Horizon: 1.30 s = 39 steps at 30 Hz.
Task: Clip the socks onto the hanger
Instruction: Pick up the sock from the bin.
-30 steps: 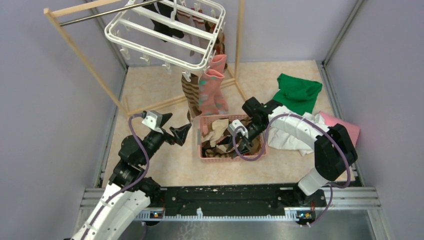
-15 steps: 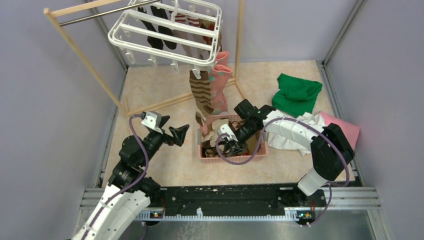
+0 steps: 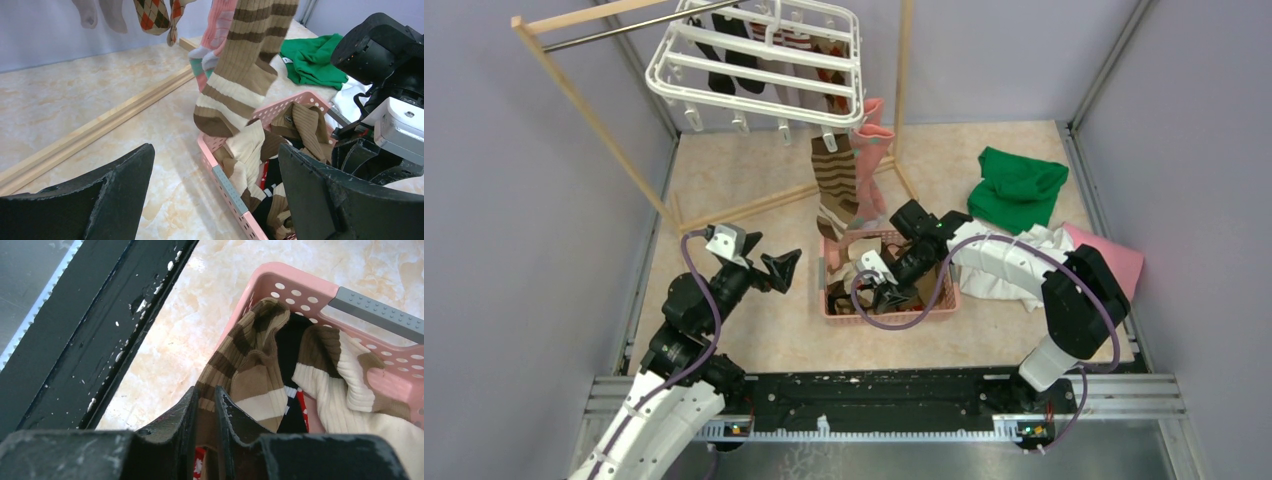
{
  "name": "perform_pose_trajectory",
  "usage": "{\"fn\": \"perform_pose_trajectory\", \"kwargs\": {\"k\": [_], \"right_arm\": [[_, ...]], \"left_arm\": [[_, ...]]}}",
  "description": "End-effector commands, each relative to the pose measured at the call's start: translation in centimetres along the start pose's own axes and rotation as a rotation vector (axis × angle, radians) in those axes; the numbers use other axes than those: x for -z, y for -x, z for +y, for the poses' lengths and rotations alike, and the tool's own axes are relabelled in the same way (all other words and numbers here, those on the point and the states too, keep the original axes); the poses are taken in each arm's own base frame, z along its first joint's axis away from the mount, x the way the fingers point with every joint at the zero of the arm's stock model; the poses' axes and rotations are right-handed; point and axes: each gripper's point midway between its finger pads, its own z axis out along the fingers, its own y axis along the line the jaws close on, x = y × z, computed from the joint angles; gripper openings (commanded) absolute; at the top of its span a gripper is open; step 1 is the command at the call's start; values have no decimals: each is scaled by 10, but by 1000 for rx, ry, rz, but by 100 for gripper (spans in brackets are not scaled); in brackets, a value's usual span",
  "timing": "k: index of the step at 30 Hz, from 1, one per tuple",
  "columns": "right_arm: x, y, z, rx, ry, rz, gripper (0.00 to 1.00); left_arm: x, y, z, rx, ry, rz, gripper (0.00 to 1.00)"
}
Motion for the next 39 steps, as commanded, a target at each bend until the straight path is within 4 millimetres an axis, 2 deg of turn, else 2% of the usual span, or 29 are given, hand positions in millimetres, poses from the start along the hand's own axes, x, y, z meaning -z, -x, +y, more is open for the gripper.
{"fn": "perform_pose_trajectory", "kwargs": {"k": [1, 5, 11, 15, 20, 25, 28, 33, 39], "right_arm": [[-1, 10, 4, 35, 25, -20, 20], [0, 12, 5, 41, 34, -23, 23], [-3, 7, 5, 28, 43, -15, 22], [-4, 7, 4, 29, 44, -14, 16], [-2, 10, 5, 37, 50, -17, 0], [5, 24, -2, 50, 9, -45, 0], [21, 42, -16, 13, -64, -105, 0], [67, 69, -44, -45, -191, -212, 0], [105, 98, -53, -10, -283, -270, 0]], "left_arm": [[0, 4, 0, 14, 5, -24, 99], [0, 3, 0, 17, 1, -23, 99], [1, 4, 0, 20, 1, -24, 99], [1, 4, -1, 22, 1, -24, 99], [2, 5, -1, 23, 2, -27, 99], [2, 7, -1, 22, 1, -31, 99], [3, 9, -1, 19, -1, -33, 99], [4, 14, -5, 15, -19, -48, 99], [5, 23, -18, 15, -94, -107, 99]]}}
